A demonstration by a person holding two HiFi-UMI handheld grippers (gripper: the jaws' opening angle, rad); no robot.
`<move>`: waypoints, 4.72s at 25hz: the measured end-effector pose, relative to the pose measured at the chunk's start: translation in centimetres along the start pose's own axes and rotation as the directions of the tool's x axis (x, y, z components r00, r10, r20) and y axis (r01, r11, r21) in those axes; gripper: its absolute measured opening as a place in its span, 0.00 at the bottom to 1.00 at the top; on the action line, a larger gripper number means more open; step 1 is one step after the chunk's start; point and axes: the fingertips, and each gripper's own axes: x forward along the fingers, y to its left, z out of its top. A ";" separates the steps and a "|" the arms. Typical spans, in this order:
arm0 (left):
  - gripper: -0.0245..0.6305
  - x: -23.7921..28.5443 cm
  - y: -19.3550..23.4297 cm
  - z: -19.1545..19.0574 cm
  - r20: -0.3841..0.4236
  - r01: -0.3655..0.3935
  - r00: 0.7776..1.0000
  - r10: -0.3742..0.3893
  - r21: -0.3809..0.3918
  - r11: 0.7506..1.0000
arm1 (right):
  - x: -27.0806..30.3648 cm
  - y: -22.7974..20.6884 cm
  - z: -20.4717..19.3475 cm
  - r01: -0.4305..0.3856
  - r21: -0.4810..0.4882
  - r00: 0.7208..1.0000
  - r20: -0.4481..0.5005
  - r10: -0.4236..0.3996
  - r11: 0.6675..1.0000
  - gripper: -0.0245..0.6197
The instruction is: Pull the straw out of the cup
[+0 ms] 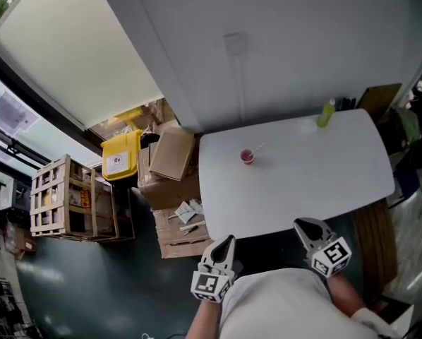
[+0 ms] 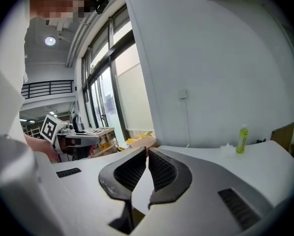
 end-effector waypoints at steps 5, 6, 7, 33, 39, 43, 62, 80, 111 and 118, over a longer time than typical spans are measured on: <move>0.04 0.6 2.6 0.9 0.000 0.050 0.999 -0.050 -0.008 0.999 | 2.0 -0.1 0.1 0.061 0.023 0.998 0.004 -0.062 0.998 0.10; 0.04 0.8 3.1 0.9 -0.004 0.057 0.998 -0.057 -0.007 0.998 | 2.4 -0.2 0.0 0.071 0.025 0.997 0.005 -0.072 0.997 0.10; 0.04 0.8 3.7 0.7 -0.011 0.062 0.998 -0.063 -0.006 0.998 | 2.8 -0.2 0.0 0.081 0.029 0.997 0.004 -0.081 0.996 0.10; 0.04 4.7 7.5 1.0 -0.015 0.007 1.000 -0.008 -0.068 0.998 | 10.5 -4.9 2.2 0.030 0.102 0.999 0.020 -0.032 0.994 0.10; 0.04 6.7 8.4 1.4 -0.008 -0.075 0.997 0.075 -0.119 0.990 | 13.9 -8.3 1.4 -0.010 0.128 0.999 -0.030 0.014 0.992 0.10; 0.04 8.3 8.9 1.7 -0.021 -0.120 0.993 0.118 -0.126 0.985 | 16.4 -11.2 0.5 -0.021 0.154 0.998 -0.059 0.031 0.988 0.10; 0.04 12.8 8.9 -0.6 -0.146 -0.221 0.969 0.201 -0.134 0.966 | 26.5 -19.4 -6.5 -0.013 0.308 0.978 -0.192 0.076 0.951 0.19; 0.04 12.8 9.5 -3.1 -0.215 -0.314 0.936 0.277 -0.162 0.935 | 34.6 -22.2 -10.9 0.036 0.416 0.973 -0.221 0.063 0.909 0.27; 0.04 10.8 9.4 -3.3 -0.177 -0.329 0.938 0.300 -0.168 0.929 | 33.6 -22.4 -6.1 0.045 0.379 0.994 -0.106 -0.005 0.924 0.12; 0.04 8.6 9.8 -3.5 -0.153 -0.294 0.951 0.270 -0.166 0.941 | 29.9 -21.3 -3.6 0.065 0.338 0.997 -0.066 -0.045 0.939 0.12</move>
